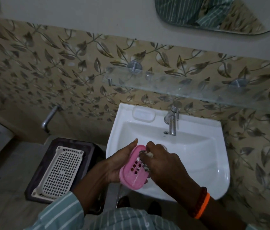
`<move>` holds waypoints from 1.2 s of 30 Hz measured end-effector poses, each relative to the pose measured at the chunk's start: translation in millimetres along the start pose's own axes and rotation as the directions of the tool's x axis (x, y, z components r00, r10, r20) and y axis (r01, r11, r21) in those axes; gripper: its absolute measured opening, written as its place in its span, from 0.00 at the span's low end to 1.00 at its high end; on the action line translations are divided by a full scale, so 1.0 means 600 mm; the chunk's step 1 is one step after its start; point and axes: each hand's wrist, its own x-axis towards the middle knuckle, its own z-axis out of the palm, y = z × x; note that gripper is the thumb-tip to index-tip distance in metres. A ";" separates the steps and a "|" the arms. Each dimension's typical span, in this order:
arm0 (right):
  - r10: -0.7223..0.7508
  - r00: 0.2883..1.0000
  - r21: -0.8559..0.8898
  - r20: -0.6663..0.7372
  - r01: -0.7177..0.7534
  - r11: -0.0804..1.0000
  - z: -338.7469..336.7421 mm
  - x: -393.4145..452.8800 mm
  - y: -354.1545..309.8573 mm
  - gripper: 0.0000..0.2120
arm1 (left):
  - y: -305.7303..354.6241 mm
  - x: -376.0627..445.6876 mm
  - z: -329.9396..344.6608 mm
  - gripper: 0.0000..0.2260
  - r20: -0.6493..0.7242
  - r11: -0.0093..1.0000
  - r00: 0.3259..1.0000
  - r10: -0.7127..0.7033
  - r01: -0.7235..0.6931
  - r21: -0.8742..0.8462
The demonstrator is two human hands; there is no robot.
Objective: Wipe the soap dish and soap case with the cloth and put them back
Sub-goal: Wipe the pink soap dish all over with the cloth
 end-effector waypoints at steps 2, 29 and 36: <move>-0.033 0.999 -0.106 -0.031 0.029 0.994 0.000 0.000 0.003 0.14 | 0.008 -0.008 -0.003 0.32 0.002 0.996 0.999 -0.046 0.046 0.075; -0.178 0.970 -0.155 0.165 0.204 0.967 -0.019 -0.012 0.010 0.13 | 0.051 -0.067 -0.001 0.33 -0.023 0.875 0.988 -0.152 0.145 0.462; -0.144 0.984 -0.173 0.103 0.160 0.972 -0.007 -0.027 -0.012 0.15 | 0.043 -0.078 0.017 0.31 -0.085 0.848 0.995 -0.060 0.095 0.522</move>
